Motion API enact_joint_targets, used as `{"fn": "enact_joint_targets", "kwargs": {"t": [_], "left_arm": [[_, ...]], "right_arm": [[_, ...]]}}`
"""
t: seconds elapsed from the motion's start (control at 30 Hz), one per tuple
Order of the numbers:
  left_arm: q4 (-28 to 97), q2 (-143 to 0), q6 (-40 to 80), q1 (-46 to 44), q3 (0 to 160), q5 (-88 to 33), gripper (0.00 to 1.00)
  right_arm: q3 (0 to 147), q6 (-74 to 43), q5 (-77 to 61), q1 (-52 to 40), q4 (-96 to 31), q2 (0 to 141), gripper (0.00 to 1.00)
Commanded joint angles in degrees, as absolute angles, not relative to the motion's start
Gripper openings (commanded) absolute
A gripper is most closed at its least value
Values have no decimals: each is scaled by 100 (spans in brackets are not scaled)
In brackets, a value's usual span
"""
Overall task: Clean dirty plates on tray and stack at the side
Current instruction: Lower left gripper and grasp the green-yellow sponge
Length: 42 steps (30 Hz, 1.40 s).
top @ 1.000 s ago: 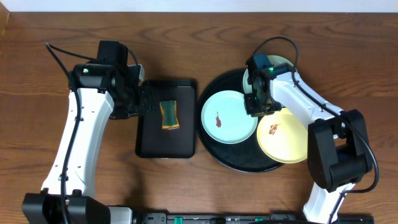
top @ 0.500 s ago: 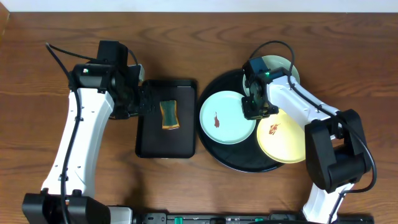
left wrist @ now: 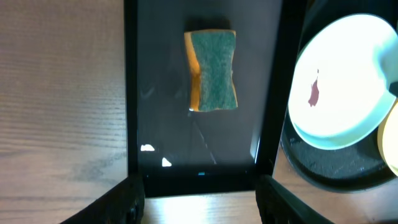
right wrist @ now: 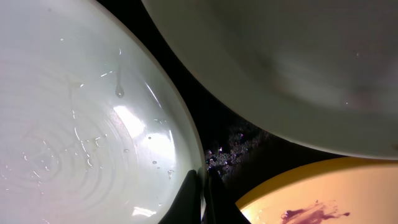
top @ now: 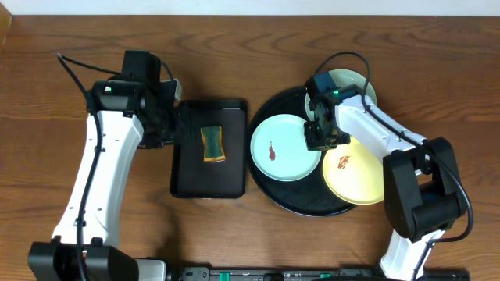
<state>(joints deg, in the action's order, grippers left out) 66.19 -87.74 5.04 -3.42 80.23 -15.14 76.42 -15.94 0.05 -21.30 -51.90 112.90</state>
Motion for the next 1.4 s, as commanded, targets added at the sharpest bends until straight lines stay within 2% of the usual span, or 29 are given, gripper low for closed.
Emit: {"fn": "enact_joint_targets", "kwargs": {"t": [0.0, 0.37, 0.7, 1.37], "left_arm": [[6455, -8777, 794, -333, 7684, -1562, 59], [4984, -8873, 1387, -701, 6705, -1503, 63], [4799, -9166, 1702, -1413, 6707, -54, 63], [4447, -10302, 1835, -1651, 6707, -405, 63]], "right_arm": [[7601, -1629, 64, -2158, -5210, 11354, 1], [7601, -1627, 64, -2158, -5205, 11354, 1], [7601, -1625, 64, -2158, -5205, 11354, 1], [7601, -1625, 64, -2158, -5186, 11354, 1]]}}
